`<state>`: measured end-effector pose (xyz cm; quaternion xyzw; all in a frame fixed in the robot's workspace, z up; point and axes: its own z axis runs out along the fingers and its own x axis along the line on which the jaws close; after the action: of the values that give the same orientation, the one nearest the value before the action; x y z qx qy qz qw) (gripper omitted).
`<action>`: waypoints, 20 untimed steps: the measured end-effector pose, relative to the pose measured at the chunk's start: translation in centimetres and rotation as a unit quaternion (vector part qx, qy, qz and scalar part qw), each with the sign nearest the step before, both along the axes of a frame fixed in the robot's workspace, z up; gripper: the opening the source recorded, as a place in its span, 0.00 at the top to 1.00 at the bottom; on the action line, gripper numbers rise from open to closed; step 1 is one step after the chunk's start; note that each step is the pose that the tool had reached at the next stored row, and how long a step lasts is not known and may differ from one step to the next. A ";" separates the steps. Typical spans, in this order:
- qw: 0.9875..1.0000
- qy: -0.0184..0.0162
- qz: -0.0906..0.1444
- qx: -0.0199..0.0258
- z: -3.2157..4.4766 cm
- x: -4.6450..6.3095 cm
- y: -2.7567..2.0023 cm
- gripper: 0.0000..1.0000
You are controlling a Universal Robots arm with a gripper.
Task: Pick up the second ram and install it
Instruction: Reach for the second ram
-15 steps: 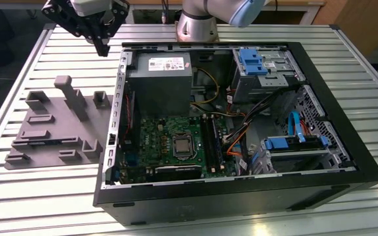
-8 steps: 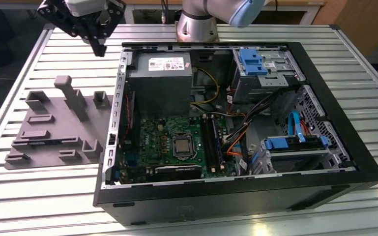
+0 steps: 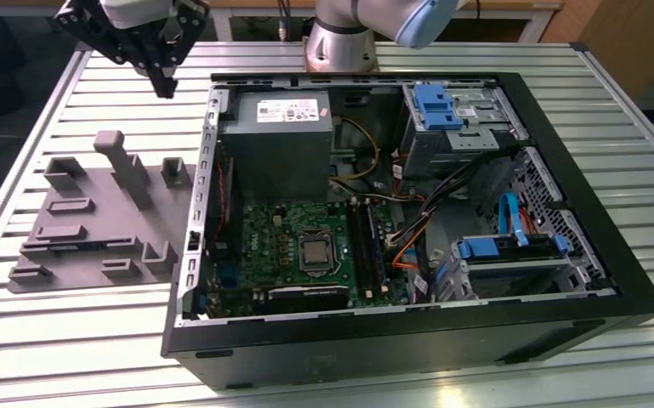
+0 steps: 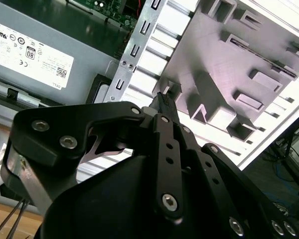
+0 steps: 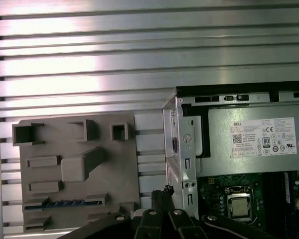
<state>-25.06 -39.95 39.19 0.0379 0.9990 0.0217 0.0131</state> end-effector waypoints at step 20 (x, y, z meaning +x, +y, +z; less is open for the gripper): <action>1.000 0.000 0.000 0.000 -0.02 -1.8 0.00 0.89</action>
<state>-26.86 -39.95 39.17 0.0379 0.9990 0.0217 0.0131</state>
